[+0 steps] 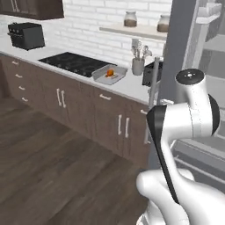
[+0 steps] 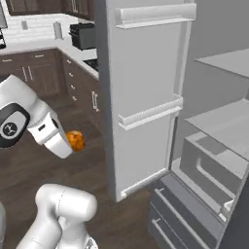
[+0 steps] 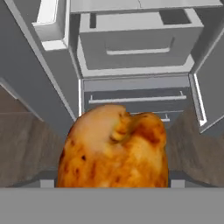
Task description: Place one sweet potato and one chicken drumstick in each tupperware on the nearby counter, to pack two identical lunches.
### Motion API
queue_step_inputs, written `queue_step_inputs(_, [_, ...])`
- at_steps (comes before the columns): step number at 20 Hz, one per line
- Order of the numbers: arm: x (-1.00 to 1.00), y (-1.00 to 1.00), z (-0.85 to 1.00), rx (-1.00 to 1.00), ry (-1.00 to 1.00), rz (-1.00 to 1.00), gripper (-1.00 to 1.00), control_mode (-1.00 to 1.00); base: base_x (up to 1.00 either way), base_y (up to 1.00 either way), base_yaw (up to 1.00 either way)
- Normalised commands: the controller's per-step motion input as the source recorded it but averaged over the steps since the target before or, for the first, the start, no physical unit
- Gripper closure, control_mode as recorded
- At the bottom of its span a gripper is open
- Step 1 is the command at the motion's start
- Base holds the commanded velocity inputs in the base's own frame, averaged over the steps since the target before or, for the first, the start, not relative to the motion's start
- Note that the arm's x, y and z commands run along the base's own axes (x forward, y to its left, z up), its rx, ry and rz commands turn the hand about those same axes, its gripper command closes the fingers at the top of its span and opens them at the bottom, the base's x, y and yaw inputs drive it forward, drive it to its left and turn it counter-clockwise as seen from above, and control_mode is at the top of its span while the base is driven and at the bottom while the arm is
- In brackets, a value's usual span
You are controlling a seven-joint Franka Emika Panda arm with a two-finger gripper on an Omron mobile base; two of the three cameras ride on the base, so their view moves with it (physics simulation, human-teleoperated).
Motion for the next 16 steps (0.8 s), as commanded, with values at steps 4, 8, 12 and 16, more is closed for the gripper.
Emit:
queue_step_inputs(4, [0.0, 0.0, 0.0, 0.0, 0.0, 0.0, 1.0, 1.0, 0.21, 0.26, 0.85])
queue_step_inputs(8, [0.0, 0.0, 0.0, 0.0, 0.0, 0.0, 1.0, 1.0, 0.76, 0.06, 0.73])
queue_step_inputs(12, [0.0, 0.0, 0.0, 0.0, 0.0, 0.0, 1.0, 1.0, 0.97, 0.07, 0.61])
queue_step_inputs(16, [0.0, 0.0, 0.0, 0.0, 0.0, 0.0, 1.0, 1.0, 1.0, 0.05, 0.3])
